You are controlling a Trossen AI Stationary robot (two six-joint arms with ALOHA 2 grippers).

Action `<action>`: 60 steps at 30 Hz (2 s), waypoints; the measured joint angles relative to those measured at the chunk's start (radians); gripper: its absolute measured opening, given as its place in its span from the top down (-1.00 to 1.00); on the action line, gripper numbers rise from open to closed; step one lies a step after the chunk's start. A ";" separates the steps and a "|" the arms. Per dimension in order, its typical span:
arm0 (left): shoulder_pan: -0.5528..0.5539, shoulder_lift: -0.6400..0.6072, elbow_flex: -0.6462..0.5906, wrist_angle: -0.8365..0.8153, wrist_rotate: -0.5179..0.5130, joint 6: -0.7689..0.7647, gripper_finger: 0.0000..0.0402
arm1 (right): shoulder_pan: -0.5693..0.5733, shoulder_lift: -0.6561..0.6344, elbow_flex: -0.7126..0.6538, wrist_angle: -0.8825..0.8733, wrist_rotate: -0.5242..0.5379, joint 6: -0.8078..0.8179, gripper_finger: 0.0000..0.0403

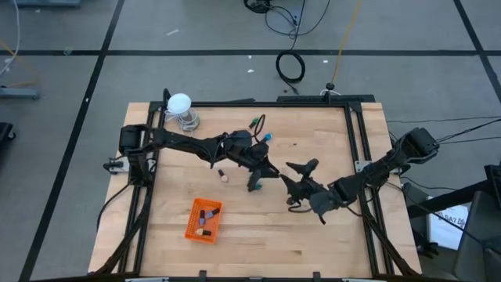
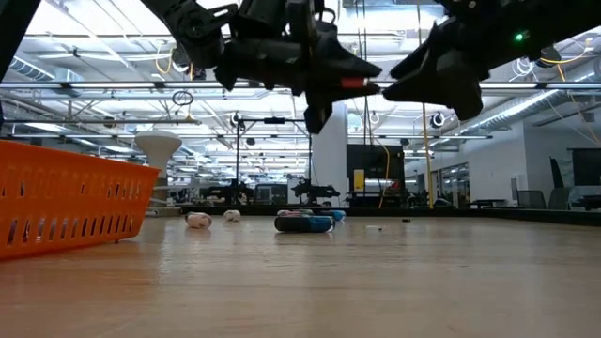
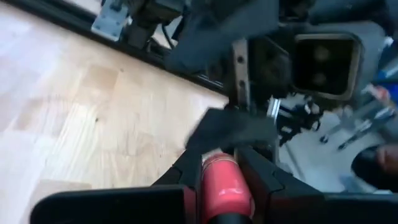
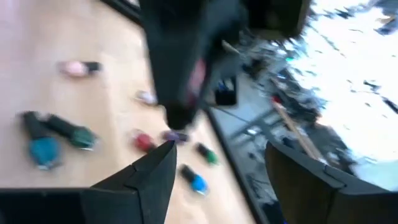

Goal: Pick & Place Nail Polish
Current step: Put the bottom red nail color bottle into the orange bin

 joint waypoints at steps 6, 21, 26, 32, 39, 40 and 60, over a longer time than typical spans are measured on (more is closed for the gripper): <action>-0.040 -0.113 -0.010 -0.124 0.120 0.240 0.73 | 0.028 -0.004 -0.010 0.000 0.206 0.050 -0.10; -0.292 -0.451 -0.393 -0.080 0.206 0.336 0.73 | -0.076 -0.178 -0.174 -0.002 0.044 0.344 -0.01; -0.401 -0.518 -0.554 0.050 0.191 0.270 0.73 | -0.138 -0.207 -0.204 0.012 -0.094 0.412 -0.01; -0.498 -0.532 -0.704 0.285 0.016 0.108 0.73 | -0.196 -0.210 -0.212 0.012 -0.193 0.443 -0.01; -0.541 -0.532 -0.787 0.274 -0.162 -0.101 0.73 | -0.244 -0.210 -0.212 0.073 -0.260 0.438 -0.01; -0.544 -0.531 -0.792 0.235 -0.190 -0.145 0.73 | -0.246 -0.210 -0.212 0.072 -0.269 0.438 -0.01; -0.540 -0.531 -0.795 -0.043 -0.319 -0.370 0.46 | -0.250 -0.210 -0.212 0.069 -0.275 0.437 -0.01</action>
